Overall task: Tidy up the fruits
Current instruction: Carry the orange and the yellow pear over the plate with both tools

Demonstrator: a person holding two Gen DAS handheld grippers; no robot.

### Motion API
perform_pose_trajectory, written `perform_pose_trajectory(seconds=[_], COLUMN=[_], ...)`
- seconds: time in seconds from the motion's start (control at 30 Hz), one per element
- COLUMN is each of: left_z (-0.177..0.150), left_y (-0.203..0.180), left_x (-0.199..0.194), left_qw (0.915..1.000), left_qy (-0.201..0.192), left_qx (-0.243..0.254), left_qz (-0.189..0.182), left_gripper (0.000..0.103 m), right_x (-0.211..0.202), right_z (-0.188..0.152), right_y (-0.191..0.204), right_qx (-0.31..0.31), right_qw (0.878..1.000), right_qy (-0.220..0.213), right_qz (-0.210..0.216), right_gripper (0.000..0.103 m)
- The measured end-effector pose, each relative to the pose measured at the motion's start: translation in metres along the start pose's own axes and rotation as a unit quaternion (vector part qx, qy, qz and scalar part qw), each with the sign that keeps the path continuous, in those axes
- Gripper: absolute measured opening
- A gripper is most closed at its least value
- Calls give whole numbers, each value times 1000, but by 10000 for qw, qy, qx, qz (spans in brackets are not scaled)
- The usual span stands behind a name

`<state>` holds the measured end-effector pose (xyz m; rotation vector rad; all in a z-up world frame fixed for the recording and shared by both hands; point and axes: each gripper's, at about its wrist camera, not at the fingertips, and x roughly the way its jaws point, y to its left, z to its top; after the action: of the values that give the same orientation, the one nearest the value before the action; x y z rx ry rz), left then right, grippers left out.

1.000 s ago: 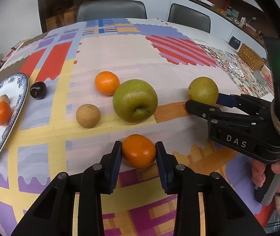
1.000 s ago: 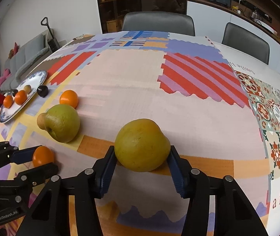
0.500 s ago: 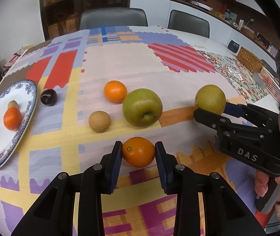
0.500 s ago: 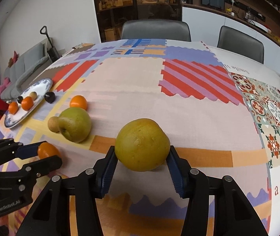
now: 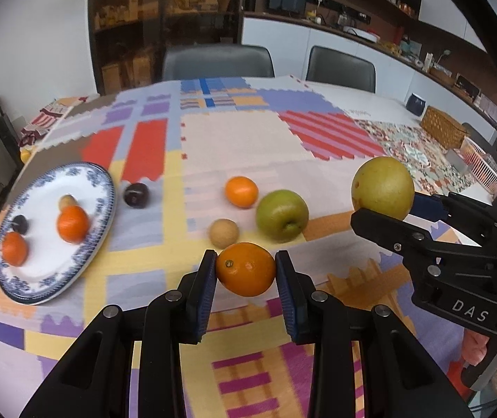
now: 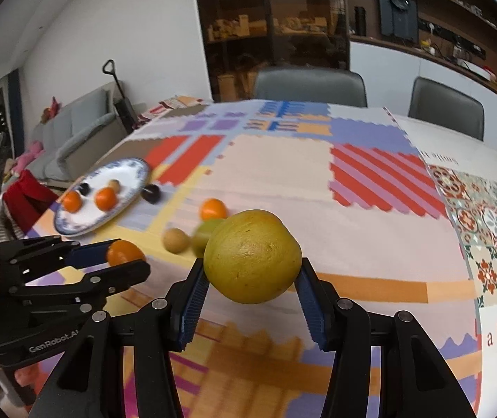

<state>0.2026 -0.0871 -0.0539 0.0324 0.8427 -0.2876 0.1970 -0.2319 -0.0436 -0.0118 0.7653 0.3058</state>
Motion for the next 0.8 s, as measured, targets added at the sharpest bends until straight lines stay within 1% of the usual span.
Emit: perform_pose_trajectory(seconds=[0.3, 0.5, 0.8], left_z=[0, -1, -4], left_y=[28, 49, 87], left_x=[-36, -54, -73], left_qw=[9992, 9980, 9959], left_qy=[-317, -473, -593], left_qx=[-134, -211, -470], left_qz=[190, 351, 504], left_gripper=[33, 33, 33], right_x=[-14, -13, -4], right_z=[14, 26, 41], right_y=[37, 61, 99], right_qx=[-135, -209, -332], right_qw=[9992, 9981, 9961], right_qy=[-273, -328, -343], right_qz=[277, 471, 742], right_gripper=[52, 52, 52])
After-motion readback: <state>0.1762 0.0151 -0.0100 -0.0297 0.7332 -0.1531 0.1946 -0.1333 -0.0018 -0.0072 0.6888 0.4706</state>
